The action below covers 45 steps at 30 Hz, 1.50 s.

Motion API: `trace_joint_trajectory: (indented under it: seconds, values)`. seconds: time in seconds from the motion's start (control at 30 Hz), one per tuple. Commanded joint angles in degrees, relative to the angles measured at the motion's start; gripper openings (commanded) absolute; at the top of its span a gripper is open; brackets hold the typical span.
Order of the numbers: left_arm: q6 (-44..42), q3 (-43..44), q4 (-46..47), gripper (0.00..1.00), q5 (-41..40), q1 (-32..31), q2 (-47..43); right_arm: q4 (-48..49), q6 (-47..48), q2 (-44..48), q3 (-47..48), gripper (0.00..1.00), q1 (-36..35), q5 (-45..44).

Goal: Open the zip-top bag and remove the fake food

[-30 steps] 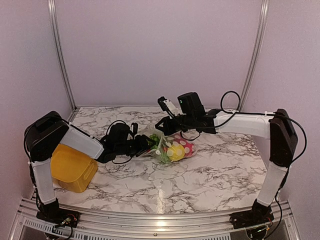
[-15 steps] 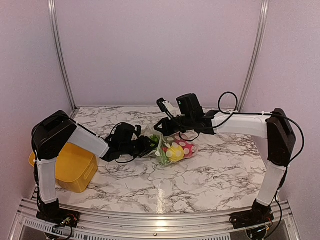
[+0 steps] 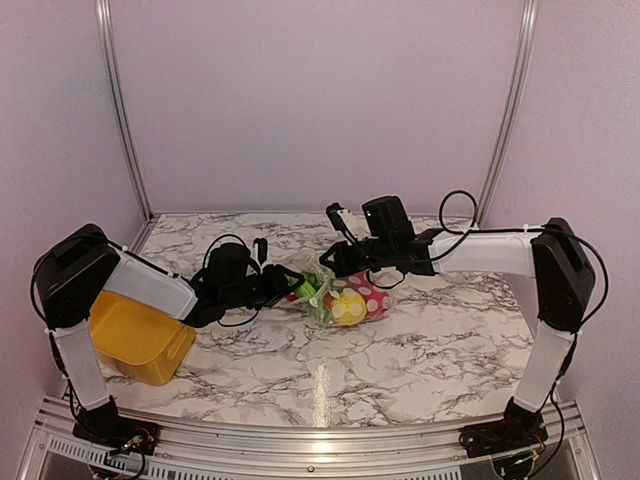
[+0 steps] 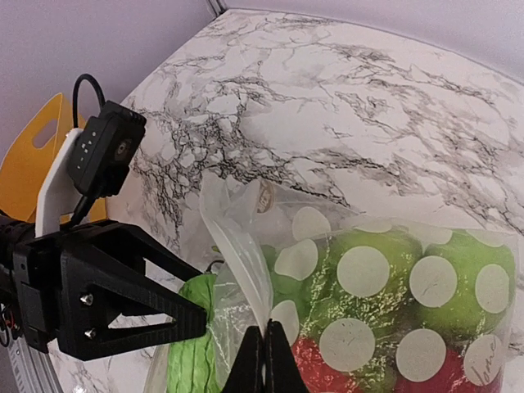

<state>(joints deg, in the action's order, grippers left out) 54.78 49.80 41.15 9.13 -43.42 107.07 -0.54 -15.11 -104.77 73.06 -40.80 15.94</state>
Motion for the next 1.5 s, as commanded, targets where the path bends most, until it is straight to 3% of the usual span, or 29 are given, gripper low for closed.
trace_joint_trajectory:
  seconds: [0.0, 0.23, 0.47, 0.7, 0.9, 1.1, 1.27, 1.47]
  values:
    - [-5.16, -1.81, 3.90, 0.26, -4.34, -0.35, -4.84, 2.89, -1.41, 3.10, -1.17, 0.00, 1.31, -0.97]
    - [-15.17, -3.98, 2.11, 0.26, -14.78, -0.35, -12.06, 3.37, -1.24, 3.87, -2.24, 0.00, 1.63, -0.30]
    - [-24.31, -5.54, -11.46, 0.25, -29.07, 0.28, -25.68, 4.75, -1.54, 4.31, -3.84, 0.00, 2.02, 0.19]
    - [-23.22, -8.14, -29.85, 0.24, -35.87, 6.06, -42.54, 5.64, -1.35, 4.31, -4.33, 0.00, 2.71, 1.17]
    - [-16.31, -8.24, -53.36, 0.24, -37.70, 13.07, -54.02, 5.92, -0.76, 4.31, -3.89, 0.00, 2.84, 2.07]
    - [-9.38, -10.60, -67.26, 0.23, -36.46, 19.88, -59.65, 6.72, -0.88, 3.74, -3.51, 0.00, 2.84, 2.65]
    - [-7.58, -15.11, -70.56, 0.28, -34.55, 27.64, -61.16, 6.68, -0.83, 3.28, -3.15, 0.00, 2.84, 3.02]
    - [-9.48, -20.77, -62.47, 0.27, -24.87, 40.52, -57.08, 6.33, -0.53, 4.06, -3.45, 0.00, 2.83, 2.67]
